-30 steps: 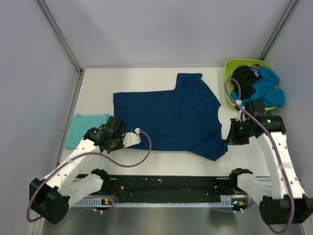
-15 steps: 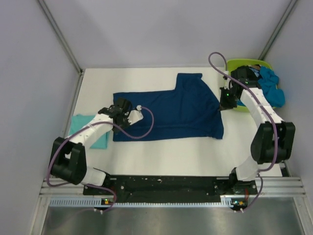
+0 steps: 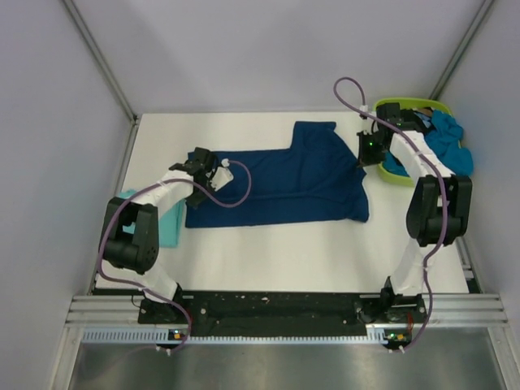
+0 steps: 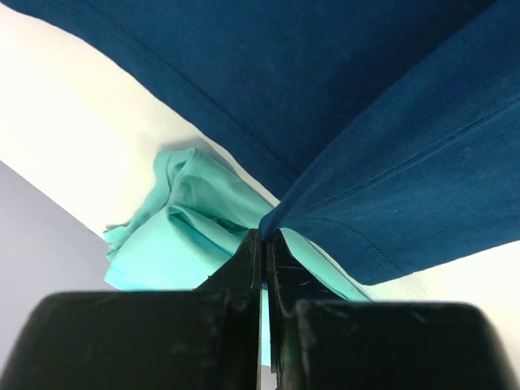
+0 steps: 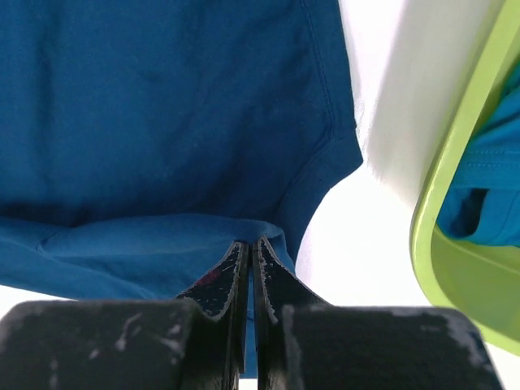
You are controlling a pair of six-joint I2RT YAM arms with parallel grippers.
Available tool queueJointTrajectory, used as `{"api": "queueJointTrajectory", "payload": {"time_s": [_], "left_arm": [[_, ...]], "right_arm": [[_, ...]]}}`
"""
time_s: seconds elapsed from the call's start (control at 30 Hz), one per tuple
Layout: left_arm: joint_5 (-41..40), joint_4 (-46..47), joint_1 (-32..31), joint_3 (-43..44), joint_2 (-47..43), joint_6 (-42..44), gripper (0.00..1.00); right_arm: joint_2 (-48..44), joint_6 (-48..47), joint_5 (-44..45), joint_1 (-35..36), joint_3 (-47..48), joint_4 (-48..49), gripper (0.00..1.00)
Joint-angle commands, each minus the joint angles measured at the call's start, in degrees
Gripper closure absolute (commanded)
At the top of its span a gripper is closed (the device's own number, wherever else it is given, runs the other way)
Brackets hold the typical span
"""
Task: Fold and stack the t-shirts
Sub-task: Fold the flattened tshirt in 1/3 of the way
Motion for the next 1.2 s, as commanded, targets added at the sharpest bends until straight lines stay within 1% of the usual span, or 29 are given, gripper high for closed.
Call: {"api": "queueJointTrajectory", "payload": {"time_s": [0.0,0.1,0.13,0.17,0.2,0.27,0.3,0.37,0.4,0.43,0.47,0.5,0.53,0.57,0.63,0.73,0.77,0.87,0.93,0.97,1.03,1.13,1.17], "left_arm": [[-0.8,1.7,0.7,3.6,1.1,-2.2,1.00],[-0.8,1.0,0.7,4.4,3.0,-2.1,1.00],[-1.4,0.9,0.7,4.5,3.5,-2.2,0.98],[-1.8,1.0,0.7,4.2,4.0,-2.2,0.90],[-2.6,1.6,0.8,4.2,4.3,-2.3,0.80],[-4.3,3.4,0.8,4.5,4.6,-2.1,0.68],[-5.8,4.4,0.8,5.5,4.6,-1.9,0.60],[-8.0,5.6,0.8,9.4,4.9,-1.5,0.47],[-8.3,5.6,0.8,12.3,4.8,-1.7,0.44],[-8.1,4.7,0.8,14.9,4.7,-2.2,0.42],[-7.0,3.4,0.8,17.6,4.3,-2.6,0.39],[-5.6,2.3,0.8,19.8,3.8,-2.9,0.38],[-4.4,1.0,0.7,21.0,2.9,-3.1,0.37],[-2.7,-0.2,0.7,21.5,1.5,-3.1,0.37],[3.0,-3.4,0.5,19.1,-2.0,-1.9,0.39],[14.7,-6.8,0.0,9.1,-8.7,6.1,0.42],[17.2,-7.1,-0.6,4.9,-11.0,9.2,0.42],[17.4,-3.5,-2.0,-5.7,-16.3,16.0,0.37],[17.8,0.0,-2.0,-10.8,-18.0,18.2,0.34],[18.0,1.5,-2.0,-12.3,-18.3,18.9,0.32],[17.5,5.3,-2.2,-14.8,-17.7,19.6,0.30],[15.6,11.4,-2.2,-16.7,-15.5,19.9,0.30],[13.7,12.4,-2.2,-16.9,-14.7,20.0,0.31]], "right_arm": [[1.9,-1.6,-0.4,0.4,4.9,2.9,1.00],[4.3,-1.6,-2.4,0.6,6.9,2.9,1.00],[5.1,-1.6,-2.4,0.4,7.3,2.7,1.00],[5.6,-1.6,-2.1,0.5,7.4,2.8,1.00],[6.5,-1.4,-1.7,0.5,8.4,2.9,1.00],[9.1,-0.4,-1.5,0.6,11.5,3.2,0.87],[10.9,0.1,-1.0,0.7,13.4,3.3,0.82],[14.7,3.7,1.5,1.2,19.9,2.0,0.67],[16.3,5.1,3.3,1.6,23.4,-0.2,0.62],[17.5,6.7,5.0,1.7,27.4,-3.4,0.59],[17.4,8.0,6.2,1.8,29.6,-5.8,0.52],[16.2,8.8,7.0,1.8,30.1,-7.5,0.47],[12.5,9.4,7.7,1.8,28.6,-8.4,0.44],[8.3,10.0,8.9,1.8,25.1,-8.4,0.43],[0.0,12.0,9.9,1.8,15.7,-8.3,0.40],[-11.1,15.0,6.6,1.4,-1.4,-6.1,0.40],[-13.6,15.7,4.9,1.2,-6.9,-4.9,0.40],[-21.1,17.8,0.9,-0.9,-20.4,-2.2,0.41],[-26.2,19.3,-0.1,-2.3,-26.5,0.3,0.43],[-28.8,20.1,-0.4,-2.3,-28.9,1.6,0.44],[-32.8,21.6,-1.3,-4.5,-34.1,4.2,0.47],[-36.1,25.6,-4.4,-6.6,-41.3,9.1,0.54],[-37.2,26.9,-5.3,-7.3,-43.3,10.9,0.55]]}}
